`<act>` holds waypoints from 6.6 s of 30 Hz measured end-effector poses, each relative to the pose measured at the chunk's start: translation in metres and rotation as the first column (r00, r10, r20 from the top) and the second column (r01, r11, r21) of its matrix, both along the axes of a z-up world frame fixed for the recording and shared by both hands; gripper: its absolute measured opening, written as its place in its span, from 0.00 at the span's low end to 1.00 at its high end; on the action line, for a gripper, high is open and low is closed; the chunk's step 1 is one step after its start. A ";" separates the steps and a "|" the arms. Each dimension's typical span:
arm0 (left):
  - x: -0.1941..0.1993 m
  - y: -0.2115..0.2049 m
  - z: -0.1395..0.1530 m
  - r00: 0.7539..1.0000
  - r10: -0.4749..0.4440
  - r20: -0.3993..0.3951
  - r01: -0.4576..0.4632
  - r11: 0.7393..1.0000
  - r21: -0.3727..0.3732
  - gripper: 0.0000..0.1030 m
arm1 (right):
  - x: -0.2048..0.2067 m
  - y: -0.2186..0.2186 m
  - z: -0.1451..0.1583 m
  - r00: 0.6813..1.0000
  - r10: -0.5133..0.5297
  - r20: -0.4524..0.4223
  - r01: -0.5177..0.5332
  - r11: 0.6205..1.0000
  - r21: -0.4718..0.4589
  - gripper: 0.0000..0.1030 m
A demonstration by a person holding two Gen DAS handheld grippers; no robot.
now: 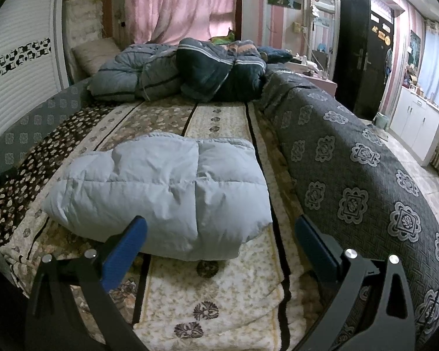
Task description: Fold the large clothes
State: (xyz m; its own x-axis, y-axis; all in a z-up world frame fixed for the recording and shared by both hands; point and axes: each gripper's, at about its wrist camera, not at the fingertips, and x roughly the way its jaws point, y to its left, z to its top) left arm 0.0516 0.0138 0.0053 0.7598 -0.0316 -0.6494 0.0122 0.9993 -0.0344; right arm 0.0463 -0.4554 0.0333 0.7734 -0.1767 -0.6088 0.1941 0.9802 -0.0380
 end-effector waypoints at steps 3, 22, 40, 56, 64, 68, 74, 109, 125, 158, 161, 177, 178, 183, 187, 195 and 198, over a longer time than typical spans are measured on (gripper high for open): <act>-0.001 -0.001 0.002 1.000 -0.012 0.007 0.012 1.000 -0.005 0.97 | 0.000 0.001 -0.001 1.000 -0.004 -0.002 0.004 1.000 -0.012 0.98; -0.005 -0.006 0.001 0.999 -0.032 0.008 0.032 0.999 0.003 0.97 | -0.006 -0.005 0.005 0.999 -0.039 0.031 0.038 0.999 0.021 0.98; -0.010 -0.018 0.005 0.992 -0.119 0.041 0.118 0.993 0.030 0.97 | 0.003 0.004 0.002 0.999 -0.032 0.011 0.032 0.999 0.007 0.98; -0.004 -0.019 -0.001 0.987 -0.161 0.012 0.161 0.987 0.022 0.97 | 0.011 0.009 -0.002 1.000 -0.020 0.009 0.020 1.000 -0.010 0.98; -0.001 -0.017 -0.003 0.990 -0.141 -0.001 0.141 0.990 0.002 0.97 | 0.016 0.007 -0.003 1.000 -0.014 -0.011 0.014 1.000 -0.012 0.98; 0.000 -0.017 -0.004 0.990 -0.141 -0.006 0.141 0.990 0.004 0.97 | 0.017 0.007 -0.003 1.000 -0.006 -0.014 0.006 1.000 -0.018 0.98; 0.002 -0.015 -0.006 0.990 -0.137 -0.019 0.137 0.991 -0.005 0.97 | 0.018 0.008 -0.004 1.000 -0.002 -0.029 0.001 1.000 -0.020 0.98; 0.001 -0.007 -0.008 0.995 -0.100 -0.031 0.100 0.995 -0.011 0.97 | 0.017 0.009 -0.006 0.999 -0.003 -0.034 0.003 1.000 -0.021 0.98; 0.000 -0.006 -0.007 0.995 -0.099 -0.027 0.098 0.995 -0.012 0.97 | 0.018 0.013 -0.006 0.999 -0.008 -0.041 0.007 1.000 -0.031 0.98; 0.001 -0.009 -0.011 0.995 -0.083 -0.048 0.083 0.997 -0.004 0.97 | 0.016 0.017 -0.012 0.999 -0.011 -0.044 0.011 1.000 -0.009 0.98; 0.001 -0.009 -0.012 0.995 -0.081 -0.050 0.080 0.997 -0.005 0.97 | 0.015 0.018 -0.011 0.999 -0.013 -0.042 0.012 1.000 -0.012 0.98; 0.001 -0.007 -0.012 0.996 -0.079 -0.049 0.078 0.997 -0.008 0.97 | 0.016 0.017 -0.012 0.999 -0.013 -0.042 0.013 1.000 -0.009 0.98; 0.001 -0.007 -0.012 0.996 -0.078 -0.049 0.077 0.997 -0.007 0.97 | 0.016 0.016 -0.011 0.999 -0.013 -0.043 0.013 1.000 -0.010 0.98; 0.001 -0.007 -0.012 0.996 -0.077 -0.048 0.077 0.997 -0.008 0.97 | 0.016 0.018 -0.012 0.999 -0.015 -0.042 0.014 1.000 -0.008 0.98; 0.001 -0.007 -0.012 0.996 -0.077 -0.049 0.076 0.997 -0.008 0.97 | 0.016 0.017 -0.011 0.999 -0.014 -0.043 0.014 1.000 -0.010 0.98; 0.001 -0.007 -0.012 0.996 -0.075 -0.050 0.075 0.997 -0.009 0.97 | 0.017 0.016 -0.011 0.999 -0.014 -0.045 0.013 1.000 -0.010 0.98; 0.000 -0.008 -0.012 0.996 -0.084 -0.043 0.084 0.996 -0.010 0.97 | 0.017 0.017 -0.011 0.999 -0.014 -0.044 0.014 1.000 -0.010 0.98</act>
